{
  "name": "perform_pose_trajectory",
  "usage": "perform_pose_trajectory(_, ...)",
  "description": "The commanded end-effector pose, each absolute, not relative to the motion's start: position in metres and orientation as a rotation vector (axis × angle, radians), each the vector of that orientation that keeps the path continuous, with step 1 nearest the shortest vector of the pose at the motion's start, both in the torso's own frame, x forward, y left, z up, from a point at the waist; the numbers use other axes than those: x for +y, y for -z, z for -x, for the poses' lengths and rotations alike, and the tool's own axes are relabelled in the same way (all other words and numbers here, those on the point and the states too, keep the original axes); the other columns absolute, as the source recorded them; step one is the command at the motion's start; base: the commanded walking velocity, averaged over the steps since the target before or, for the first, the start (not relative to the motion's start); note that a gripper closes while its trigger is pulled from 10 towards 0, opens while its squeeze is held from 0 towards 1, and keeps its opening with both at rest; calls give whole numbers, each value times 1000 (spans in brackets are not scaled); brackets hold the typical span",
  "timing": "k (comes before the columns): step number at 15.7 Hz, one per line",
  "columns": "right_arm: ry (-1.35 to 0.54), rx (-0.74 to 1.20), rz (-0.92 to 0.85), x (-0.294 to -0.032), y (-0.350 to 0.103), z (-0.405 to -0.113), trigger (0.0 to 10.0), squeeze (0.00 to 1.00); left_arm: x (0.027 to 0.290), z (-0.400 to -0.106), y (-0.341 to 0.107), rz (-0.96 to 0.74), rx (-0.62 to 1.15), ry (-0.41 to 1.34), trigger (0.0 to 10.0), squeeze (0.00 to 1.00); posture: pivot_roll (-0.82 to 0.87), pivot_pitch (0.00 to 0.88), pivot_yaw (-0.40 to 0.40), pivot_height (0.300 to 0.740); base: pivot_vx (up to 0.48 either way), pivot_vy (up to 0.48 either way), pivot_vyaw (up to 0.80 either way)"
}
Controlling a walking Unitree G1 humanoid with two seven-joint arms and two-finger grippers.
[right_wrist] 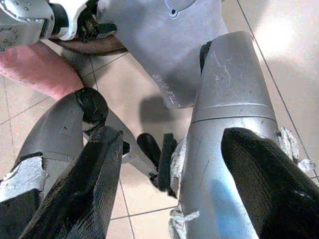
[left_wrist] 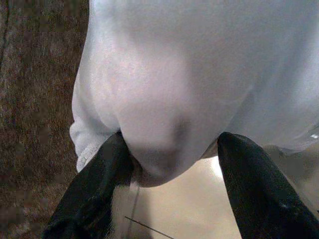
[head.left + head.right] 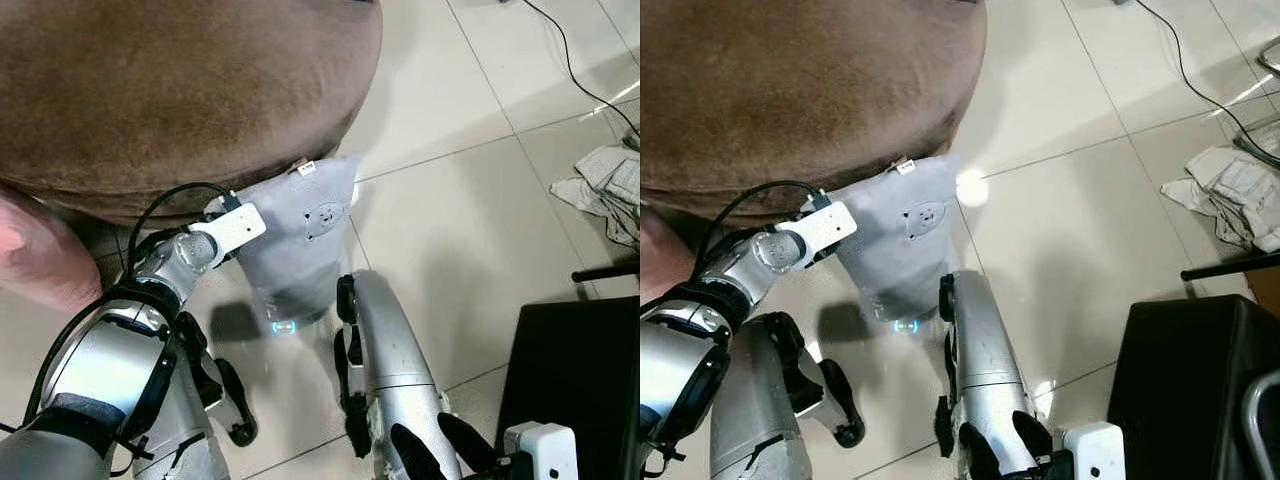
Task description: Move the pillow to the sofa from floor
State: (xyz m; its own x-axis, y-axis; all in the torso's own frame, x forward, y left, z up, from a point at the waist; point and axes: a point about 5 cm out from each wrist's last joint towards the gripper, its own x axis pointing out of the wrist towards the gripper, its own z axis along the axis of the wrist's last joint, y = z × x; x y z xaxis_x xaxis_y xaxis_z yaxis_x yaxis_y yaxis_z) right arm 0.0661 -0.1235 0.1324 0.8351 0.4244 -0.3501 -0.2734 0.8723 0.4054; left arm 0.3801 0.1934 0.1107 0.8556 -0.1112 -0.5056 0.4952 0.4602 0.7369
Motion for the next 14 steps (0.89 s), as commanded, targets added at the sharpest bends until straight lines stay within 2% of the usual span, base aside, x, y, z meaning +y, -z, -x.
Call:
perform_pose_trajectory(1, -370, 507, -350, -123, -126, -58, 10000, 184, 192, -376, -103, -1064, 449, 417, 10000, 0, -447, 524, -107, 548, 0, 0, 0)
perform_pose_trajectory(10, -376, 502, -366, -119, -122, -60, 10000, 180, 203, -389, -134, -1129, 369, 372, 10000, 0, -416, 528, -88, 548, 0, 0, 0)
perform_pose_trajectory(14, -377, 503, -366, -119, -122, -59, 10000, 184, 206, -393, -145, -1211, 322, 358, 10000, 0, -413, 531, -90, 548, 0, 0, 0)
